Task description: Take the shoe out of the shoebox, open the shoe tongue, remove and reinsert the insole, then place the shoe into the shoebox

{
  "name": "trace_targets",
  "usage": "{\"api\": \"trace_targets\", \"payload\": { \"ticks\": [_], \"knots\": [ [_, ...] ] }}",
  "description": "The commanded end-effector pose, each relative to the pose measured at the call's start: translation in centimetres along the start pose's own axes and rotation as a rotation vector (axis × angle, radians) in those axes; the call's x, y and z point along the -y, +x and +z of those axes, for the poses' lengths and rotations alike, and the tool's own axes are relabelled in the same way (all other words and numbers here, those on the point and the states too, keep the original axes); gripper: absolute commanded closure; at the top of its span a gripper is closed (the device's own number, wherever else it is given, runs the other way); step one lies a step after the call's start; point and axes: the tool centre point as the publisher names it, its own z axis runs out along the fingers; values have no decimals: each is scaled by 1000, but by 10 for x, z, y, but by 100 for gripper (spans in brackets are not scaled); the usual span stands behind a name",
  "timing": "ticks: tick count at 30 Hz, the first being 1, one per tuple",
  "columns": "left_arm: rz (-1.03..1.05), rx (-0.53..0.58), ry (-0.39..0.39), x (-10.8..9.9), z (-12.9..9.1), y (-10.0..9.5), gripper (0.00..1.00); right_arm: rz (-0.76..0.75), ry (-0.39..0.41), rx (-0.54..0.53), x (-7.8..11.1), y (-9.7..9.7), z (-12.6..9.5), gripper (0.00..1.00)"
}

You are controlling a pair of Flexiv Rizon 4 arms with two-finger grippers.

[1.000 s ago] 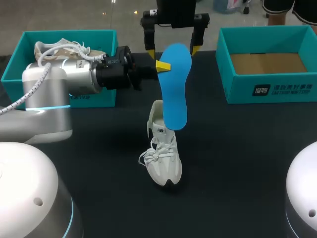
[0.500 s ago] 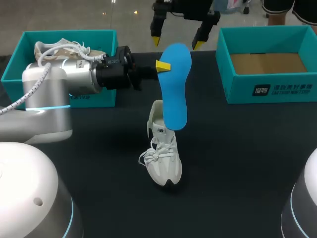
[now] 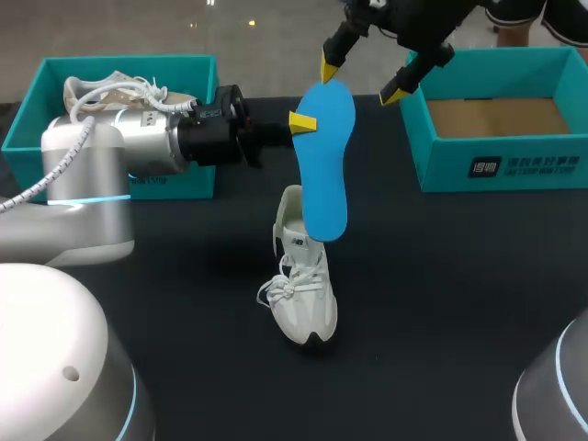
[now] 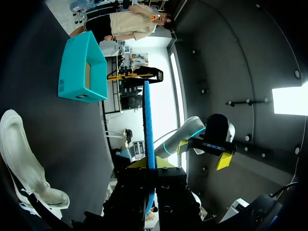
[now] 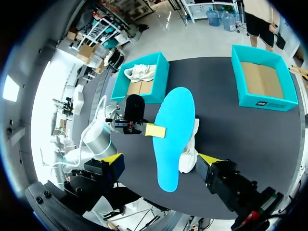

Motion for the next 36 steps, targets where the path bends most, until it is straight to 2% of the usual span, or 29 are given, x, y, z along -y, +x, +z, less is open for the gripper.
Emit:
{"api": "trace_targets", "payload": {
  "ticks": [1, 6, 8, 16, 25, 36],
  "knots": [
    [0, 2, -2, 0, 0, 0, 100, -1, -3, -95, 1, -4, 2, 0],
    [0, 2, -2, 0, 0, 0, 100, 22, -57, -294, -1, -23, 3, 0],
    [0, 2, -2, 0, 0, 0, 100, 29, -55, -362, -2, -31, 3, 0],
    [0, 2, -2, 0, 0, 0, 100, 62, -32, -518, -2, -54, 15, 0],
    [0, 2, -2, 0, 0, 0, 100, 116, -36, -664, 0, -60, 26, 0],
    [0, 2, -2, 0, 0, 0, 100, 89, -53, -868, 6, -64, 29, 0]
  ]
}}
